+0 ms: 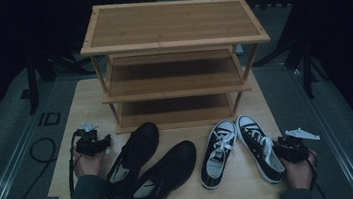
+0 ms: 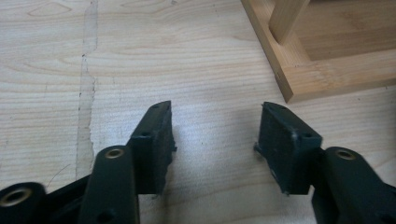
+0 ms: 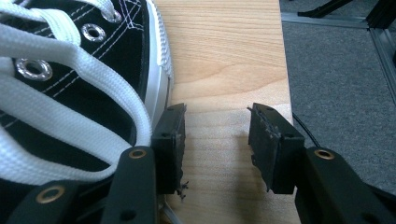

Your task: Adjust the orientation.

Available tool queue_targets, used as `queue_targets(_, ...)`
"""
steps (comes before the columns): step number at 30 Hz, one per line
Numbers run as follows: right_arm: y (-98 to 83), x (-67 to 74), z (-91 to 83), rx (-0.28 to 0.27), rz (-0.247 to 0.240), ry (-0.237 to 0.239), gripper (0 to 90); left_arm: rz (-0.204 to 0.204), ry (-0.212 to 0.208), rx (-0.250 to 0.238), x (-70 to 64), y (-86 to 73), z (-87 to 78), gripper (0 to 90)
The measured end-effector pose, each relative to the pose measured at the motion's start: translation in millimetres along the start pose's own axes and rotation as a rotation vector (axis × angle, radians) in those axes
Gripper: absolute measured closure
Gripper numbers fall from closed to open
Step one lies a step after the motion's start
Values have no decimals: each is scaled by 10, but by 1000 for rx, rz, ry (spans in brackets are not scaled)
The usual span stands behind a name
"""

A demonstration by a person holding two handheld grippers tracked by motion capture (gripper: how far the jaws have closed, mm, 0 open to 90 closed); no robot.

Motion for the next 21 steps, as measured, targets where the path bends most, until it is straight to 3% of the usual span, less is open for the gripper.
queue_targets(2,0,0,0,0,0,1,556,15,-15,15,-7,-16,-30,565)
queue_targets(5,0,0,0,0,1,2,556,32,-35,34,-12,-48,-79,616)
queue_targets(12,0,-1,0,0,0,2,556,74,-64,33,1,10,-306,614)
queue_targets(19,0,-2,-1,0,2,5,555,106,-120,56,-39,53,-521,618)
queue_targets(21,0,-2,-1,1,2,5,554,110,-154,65,-77,57,-569,626)
Point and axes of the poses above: each handheld gripper's, and its own axes: z roughly forward along the jaws, y roughly out of its top, x roughly to its left, the point moved 10 cm from there along z, roughly forward along the jaws, and after that the axes turned 2 degrees about z, right-handed, at the moved point
